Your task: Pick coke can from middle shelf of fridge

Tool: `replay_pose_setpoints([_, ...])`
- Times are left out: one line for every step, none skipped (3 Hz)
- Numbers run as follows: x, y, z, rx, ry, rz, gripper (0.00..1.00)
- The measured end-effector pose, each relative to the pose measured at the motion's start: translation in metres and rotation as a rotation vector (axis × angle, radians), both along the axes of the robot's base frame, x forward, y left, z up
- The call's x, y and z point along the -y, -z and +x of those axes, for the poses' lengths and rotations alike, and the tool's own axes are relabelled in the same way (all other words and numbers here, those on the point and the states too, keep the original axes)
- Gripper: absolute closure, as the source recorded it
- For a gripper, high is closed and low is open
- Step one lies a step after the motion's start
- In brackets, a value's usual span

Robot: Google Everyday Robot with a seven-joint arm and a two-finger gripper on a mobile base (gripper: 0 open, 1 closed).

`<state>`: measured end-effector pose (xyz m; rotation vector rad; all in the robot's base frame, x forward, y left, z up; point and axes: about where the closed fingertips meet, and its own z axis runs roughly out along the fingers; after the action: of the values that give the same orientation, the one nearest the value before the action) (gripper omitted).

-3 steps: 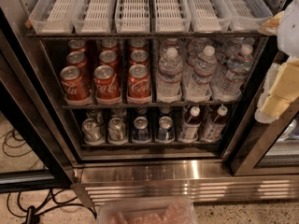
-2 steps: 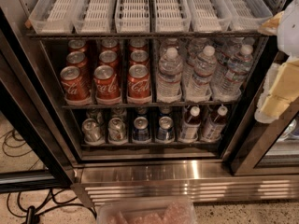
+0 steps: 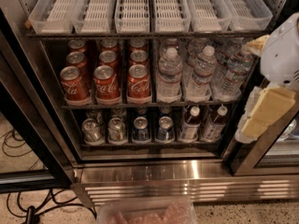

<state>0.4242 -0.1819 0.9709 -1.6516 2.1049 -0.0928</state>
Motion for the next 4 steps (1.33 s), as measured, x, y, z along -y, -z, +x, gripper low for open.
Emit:
replay_pose_setpoints([-0.025, 0.038, -0.021, -0.075, -0.061, 0.032, 0.00])
replay_pose_setpoints([-0.049, 0.059, -0.041, -0.152, -0.141, 0.045, 0.00])
replay_pose_setpoints([-0.050, 0.060, -0.042, -0.155, -0.143, 0.045, 0.00])
replay_pose_setpoints([-0.060, 0.075, -0.047, -0.144, -0.125, 0.117, 0.00])
